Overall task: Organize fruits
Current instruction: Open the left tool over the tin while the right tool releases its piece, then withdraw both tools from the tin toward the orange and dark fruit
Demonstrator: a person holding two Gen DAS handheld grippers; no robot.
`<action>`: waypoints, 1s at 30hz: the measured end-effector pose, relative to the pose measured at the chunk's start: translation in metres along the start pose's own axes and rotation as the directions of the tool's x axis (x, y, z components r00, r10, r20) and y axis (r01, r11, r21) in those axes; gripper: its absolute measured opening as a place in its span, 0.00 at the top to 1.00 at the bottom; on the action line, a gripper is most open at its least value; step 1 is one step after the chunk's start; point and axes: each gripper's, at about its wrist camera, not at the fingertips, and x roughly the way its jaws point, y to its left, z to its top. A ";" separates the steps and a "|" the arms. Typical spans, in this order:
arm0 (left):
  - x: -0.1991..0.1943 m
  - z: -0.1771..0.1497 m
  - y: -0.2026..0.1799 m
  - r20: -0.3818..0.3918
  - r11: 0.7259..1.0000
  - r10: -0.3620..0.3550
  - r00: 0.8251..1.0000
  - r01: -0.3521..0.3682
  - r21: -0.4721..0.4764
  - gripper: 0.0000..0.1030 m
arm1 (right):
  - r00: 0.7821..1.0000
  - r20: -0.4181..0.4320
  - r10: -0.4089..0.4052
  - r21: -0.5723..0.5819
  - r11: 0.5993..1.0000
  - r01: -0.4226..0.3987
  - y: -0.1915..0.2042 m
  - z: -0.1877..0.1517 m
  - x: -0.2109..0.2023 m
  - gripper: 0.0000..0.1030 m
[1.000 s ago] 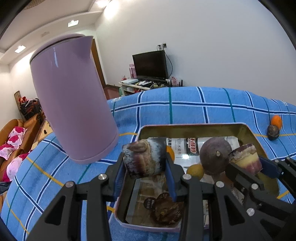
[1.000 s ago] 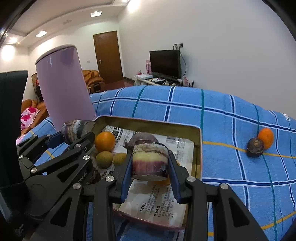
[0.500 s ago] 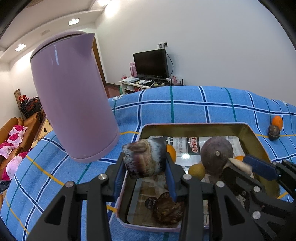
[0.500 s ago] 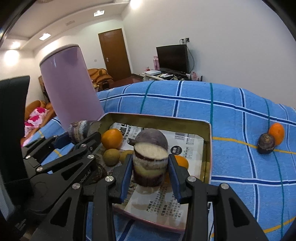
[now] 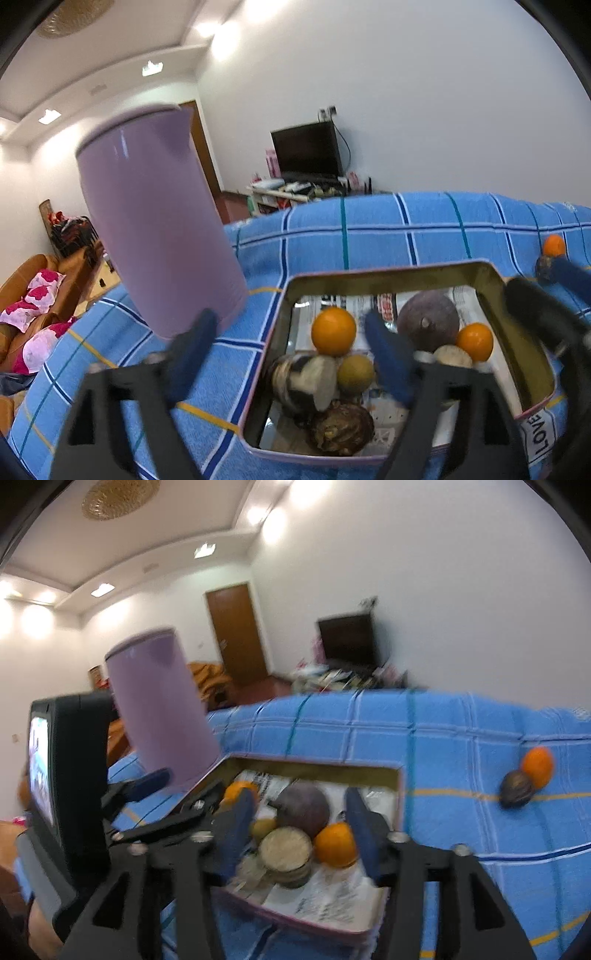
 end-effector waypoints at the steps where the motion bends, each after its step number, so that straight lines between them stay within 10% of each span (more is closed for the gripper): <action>1: -0.002 0.001 0.002 0.007 1.000 -0.002 1.000 0.002 -0.012 0.04 | 0.999 0.035 -0.030 0.008 1.000 0.030 -0.003 0.001 -0.005 0.26; 10: -0.009 0.002 0.005 0.043 0.997 -0.035 0.998 0.038 -0.063 0.00 | 0.970 0.140 -0.201 0.048 0.979 0.196 -0.017 0.006 -0.019 0.22; 30: -0.021 -0.002 -0.002 0.056 0.995 -0.044 0.997 0.048 -0.083 0.00 | 0.964 0.135 -0.229 -0.082 0.967 0.241 -0.011 -0.003 -0.028 0.22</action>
